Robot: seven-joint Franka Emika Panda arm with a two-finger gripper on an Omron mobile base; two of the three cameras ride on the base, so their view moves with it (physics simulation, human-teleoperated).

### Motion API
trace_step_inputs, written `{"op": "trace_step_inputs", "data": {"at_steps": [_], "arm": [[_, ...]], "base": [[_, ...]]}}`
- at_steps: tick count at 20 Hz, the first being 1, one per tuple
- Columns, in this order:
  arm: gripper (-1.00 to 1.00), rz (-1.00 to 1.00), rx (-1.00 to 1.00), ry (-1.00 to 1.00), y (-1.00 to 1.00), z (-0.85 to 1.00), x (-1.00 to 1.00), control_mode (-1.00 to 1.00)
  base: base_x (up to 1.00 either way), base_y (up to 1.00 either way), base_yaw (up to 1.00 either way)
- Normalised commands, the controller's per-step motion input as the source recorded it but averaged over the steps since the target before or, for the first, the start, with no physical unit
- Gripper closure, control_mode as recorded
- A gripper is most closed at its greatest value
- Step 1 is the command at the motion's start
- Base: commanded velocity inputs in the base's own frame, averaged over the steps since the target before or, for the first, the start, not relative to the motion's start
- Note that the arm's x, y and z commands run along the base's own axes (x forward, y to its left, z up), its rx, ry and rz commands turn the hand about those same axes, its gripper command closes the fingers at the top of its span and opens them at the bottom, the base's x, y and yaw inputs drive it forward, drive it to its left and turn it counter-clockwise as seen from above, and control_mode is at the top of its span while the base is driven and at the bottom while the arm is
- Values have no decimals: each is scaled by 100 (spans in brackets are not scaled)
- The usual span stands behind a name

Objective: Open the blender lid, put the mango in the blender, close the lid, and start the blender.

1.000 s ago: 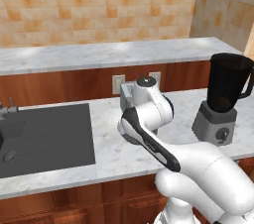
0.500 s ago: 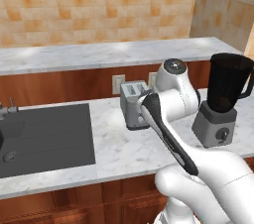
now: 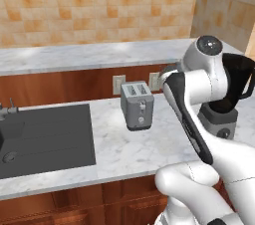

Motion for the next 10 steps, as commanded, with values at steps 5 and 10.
{"op": "trace_step_inputs", "data": {"at_steps": [5,10], "arm": [[100,-7,0,-10,-56,100,0,-100],[100,-6,0,-10,-60,88,0,-100]], "base": [[0,0,0],[0,0,0]]}}
